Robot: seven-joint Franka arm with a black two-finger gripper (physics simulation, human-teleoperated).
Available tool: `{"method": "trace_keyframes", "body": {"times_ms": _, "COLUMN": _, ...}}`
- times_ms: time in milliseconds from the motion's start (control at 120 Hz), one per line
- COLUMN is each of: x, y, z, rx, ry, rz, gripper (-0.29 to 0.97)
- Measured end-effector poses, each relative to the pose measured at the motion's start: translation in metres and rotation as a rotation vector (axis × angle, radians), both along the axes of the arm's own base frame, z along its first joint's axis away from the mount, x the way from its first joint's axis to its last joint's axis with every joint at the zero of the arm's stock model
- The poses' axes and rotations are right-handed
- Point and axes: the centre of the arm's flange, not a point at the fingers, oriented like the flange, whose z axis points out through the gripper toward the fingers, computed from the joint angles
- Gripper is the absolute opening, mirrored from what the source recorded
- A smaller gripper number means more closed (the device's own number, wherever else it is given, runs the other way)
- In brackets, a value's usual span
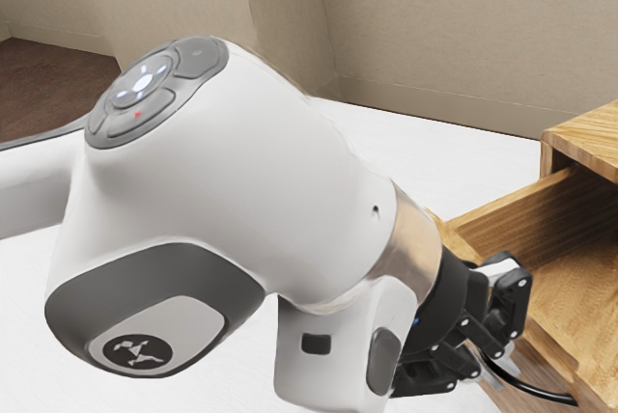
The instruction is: Pull the drawer handle with one arm to open the drawer
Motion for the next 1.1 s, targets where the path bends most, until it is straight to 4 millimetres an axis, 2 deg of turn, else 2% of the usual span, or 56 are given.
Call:
{"method": "trace_keyframes", "body": {"times_ms": 217, "x": -0.039, "y": 0.007, "z": 0.005, "rx": -0.01, "ry": -0.025, "rz": -0.019, "gripper": -0.1}}
{"method": "trace_keyframes", "body": {"times_ms": 500, "x": -0.067, "y": 0.022, "z": 0.003, "rx": -0.029, "ry": -0.036, "rz": -0.012, "gripper": -0.11}}
{"method": "trace_keyframes", "body": {"times_ms": 625, "x": -0.071, "y": 0.024, "z": 0.002, "rx": -0.034, "ry": -0.033, "rz": -0.006, "gripper": -0.1}}
{"method": "trace_keyframes", "body": {"times_ms": 933, "x": -0.067, "y": 0.033, "z": 0.001, "rx": -0.027, "ry": -0.011, "rz": 0.021, "gripper": 0.15}}
{"method": "trace_keyframes", "body": {"times_ms": 1100, "x": -0.07, "y": 0.037, "z": 0.01, "rx": -0.033, "ry": -0.02, "rz": 0.027, "gripper": 0.2}}
